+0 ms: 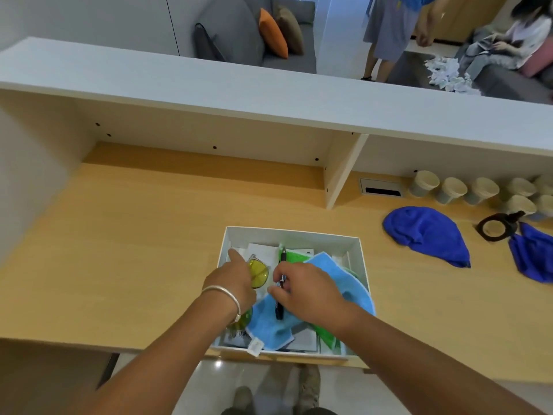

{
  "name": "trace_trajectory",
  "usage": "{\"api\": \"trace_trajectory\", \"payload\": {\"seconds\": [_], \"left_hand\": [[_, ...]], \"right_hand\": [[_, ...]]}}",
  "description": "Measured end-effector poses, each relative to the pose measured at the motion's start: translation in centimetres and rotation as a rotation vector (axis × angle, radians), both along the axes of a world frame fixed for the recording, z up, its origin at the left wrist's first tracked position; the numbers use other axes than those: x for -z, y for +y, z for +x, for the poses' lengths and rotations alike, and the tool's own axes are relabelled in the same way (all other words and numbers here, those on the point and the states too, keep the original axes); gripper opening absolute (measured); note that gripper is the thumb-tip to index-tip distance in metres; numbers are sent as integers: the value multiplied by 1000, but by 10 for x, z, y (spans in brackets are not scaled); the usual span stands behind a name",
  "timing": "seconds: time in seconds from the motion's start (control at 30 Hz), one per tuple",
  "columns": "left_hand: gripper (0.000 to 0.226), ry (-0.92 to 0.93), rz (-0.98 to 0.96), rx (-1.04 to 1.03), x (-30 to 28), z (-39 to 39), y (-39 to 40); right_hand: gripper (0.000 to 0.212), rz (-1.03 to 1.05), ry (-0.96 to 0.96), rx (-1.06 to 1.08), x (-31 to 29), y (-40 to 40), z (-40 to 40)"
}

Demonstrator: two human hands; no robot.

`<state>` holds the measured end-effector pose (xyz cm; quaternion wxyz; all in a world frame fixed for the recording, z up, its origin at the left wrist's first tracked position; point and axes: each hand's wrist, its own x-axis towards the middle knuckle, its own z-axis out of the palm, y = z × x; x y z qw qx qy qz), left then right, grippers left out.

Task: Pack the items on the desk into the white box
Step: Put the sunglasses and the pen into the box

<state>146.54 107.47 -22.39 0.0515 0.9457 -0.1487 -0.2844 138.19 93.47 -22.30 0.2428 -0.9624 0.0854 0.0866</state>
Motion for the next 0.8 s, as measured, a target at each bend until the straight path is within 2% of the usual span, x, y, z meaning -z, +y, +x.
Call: {"api": "trace_trajectory", "payload": {"seconds": [0.13, 0.3, 0.5, 0.7, 0.8], "left_hand": [[95, 5, 1, 15, -1, 0, 2], [91, -33, 19, 46, -1, -3, 4], [89, -100, 29, 78, 6, -6, 7], [74, -124, -7, 92, 8, -6, 5], [60, -177, -45, 134, 5, -10, 7]], "right_hand": [[35, -16, 33, -19, 9, 0, -1], [36, -28, 31, -56, 7, -15, -16], [44, -255, -48, -129, 4, -47, -37], [48, -361, -143, -58, 6, -67, -55], [56, -392, -129, -12, 10, -75, -62]]}}
